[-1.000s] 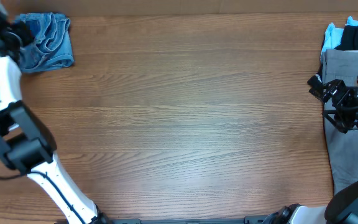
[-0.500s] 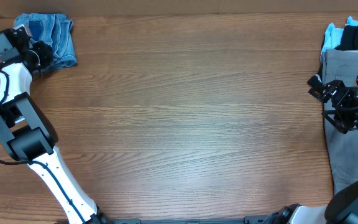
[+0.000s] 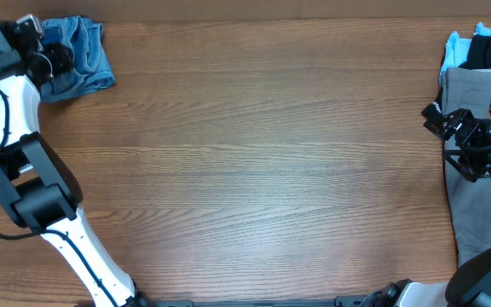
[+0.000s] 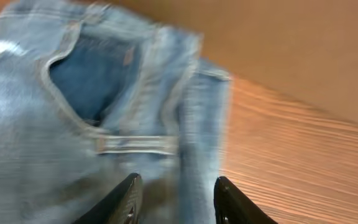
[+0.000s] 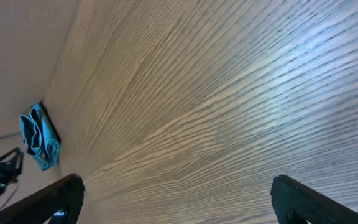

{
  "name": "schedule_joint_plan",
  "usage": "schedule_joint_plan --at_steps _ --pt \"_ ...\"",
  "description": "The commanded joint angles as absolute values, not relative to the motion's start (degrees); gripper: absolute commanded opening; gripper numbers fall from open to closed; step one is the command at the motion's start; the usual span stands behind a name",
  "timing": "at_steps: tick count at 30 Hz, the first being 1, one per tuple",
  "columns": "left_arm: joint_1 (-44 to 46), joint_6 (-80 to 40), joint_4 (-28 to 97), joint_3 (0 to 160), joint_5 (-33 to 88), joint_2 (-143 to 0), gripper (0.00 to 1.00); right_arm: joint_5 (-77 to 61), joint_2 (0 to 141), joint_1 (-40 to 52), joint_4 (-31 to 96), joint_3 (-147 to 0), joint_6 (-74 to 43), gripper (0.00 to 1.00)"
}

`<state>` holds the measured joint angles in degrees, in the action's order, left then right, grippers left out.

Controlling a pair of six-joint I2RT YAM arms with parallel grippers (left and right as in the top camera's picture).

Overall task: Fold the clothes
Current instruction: 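Press and straighten the jeans bundle with the left gripper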

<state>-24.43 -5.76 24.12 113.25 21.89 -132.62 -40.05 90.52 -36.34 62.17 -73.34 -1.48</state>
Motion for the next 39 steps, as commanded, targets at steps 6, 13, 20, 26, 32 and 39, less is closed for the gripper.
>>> schedule_joint_plan --at_steps 6,13,20,26,32,39 --pt "-20.9 -4.6 30.6 114.0 19.7 -135.1 0.43 -39.9 90.1 -36.3 61.8 -73.9 -0.5 1.00" --pt "-20.5 -4.7 35.1 114.0 17.6 -142.9 0.37 -39.9 90.1 -36.3 61.8 -73.9 0.1 1.00" --pt "-20.6 -4.6 37.7 114.6 19.8 -140.1 0.27 -39.4 90.1 -36.3 61.8 -73.9 0.5 1.00" --pt "-20.6 -3.8 38.8 115.0 20.7 -132.7 0.44 -39.4 90.1 -36.3 61.8 -73.9 0.5 1.00" --pt "-20.4 -3.3 46.8 115.0 24.0 -125.9 0.44 -39.4 90.1 -36.3 61.8 -73.9 0.5 1.00" --pt "-20.3 -2.7 60.5 114.4 19.2 -126.6 0.49 -39.4 90.1 -36.3 61.4 -73.9 0.5 1.00"
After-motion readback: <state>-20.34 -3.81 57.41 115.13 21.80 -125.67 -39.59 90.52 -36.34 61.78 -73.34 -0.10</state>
